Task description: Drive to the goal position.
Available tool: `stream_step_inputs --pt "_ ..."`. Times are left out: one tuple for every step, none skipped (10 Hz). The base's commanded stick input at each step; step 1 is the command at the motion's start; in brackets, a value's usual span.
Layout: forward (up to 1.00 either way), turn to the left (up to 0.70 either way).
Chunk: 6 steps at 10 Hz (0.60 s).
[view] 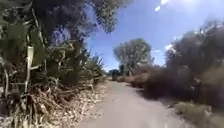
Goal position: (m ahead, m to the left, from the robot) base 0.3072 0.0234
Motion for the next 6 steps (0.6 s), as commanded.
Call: stream_step_inputs --pt "1.00 0.28" --pt "1.00 0.33" --pt "1.00 0.39" --pt "1.00 0.36" --pt "1.00 0.32" --pt "1.00 0.28"
